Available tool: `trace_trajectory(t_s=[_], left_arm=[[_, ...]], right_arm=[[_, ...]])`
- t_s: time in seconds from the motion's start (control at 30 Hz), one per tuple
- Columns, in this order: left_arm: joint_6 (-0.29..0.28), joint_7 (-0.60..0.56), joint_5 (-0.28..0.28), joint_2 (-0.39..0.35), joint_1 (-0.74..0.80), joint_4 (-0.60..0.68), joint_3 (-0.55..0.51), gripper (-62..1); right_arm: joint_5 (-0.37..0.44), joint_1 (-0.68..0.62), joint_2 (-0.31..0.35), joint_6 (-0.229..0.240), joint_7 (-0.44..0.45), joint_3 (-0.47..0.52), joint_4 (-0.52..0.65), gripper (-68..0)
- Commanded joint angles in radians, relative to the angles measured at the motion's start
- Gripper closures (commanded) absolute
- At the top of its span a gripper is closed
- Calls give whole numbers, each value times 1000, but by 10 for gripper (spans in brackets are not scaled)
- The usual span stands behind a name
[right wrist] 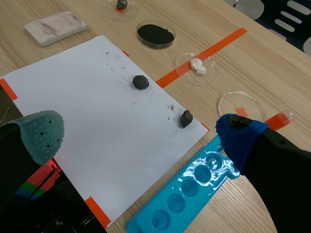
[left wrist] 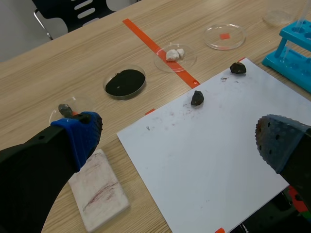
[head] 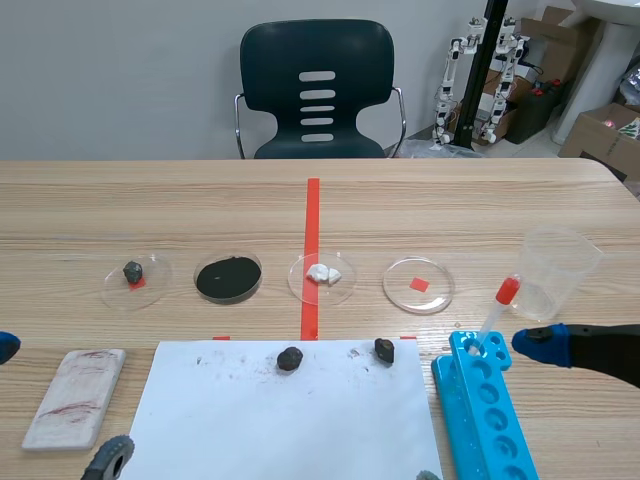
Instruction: Return to the home posture
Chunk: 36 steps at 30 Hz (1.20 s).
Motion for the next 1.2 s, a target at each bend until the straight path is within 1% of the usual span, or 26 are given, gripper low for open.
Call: trace_trajectory(t_s=[0.0,0.13,0.23,0.3,0.47,1.17], left_arm=[[-3,-10,-6,-3,-3,7,-2,-623],[-6,-2,-6,-3,-3,7,-2,-623],[-5,-18,-7,-3,-3,7,-2,-623],[-5,-16,-18,-3,-3,7,-2,-623],[-6,10,-18,-3,-3,7,-2,-623],[-6,17,-14,-3,-3,7,-2,-623]], right_arm=[[10,3,5,0,18,7,8,-679],[10,3,5,0,18,7,8,-679],[10,3,5,0,18,7,8,-679],[10,3,5,0,18,7,8,-679],[10,3,5,0,18,7,8,-679],[10,3,5,0,18,7,8,-679]])
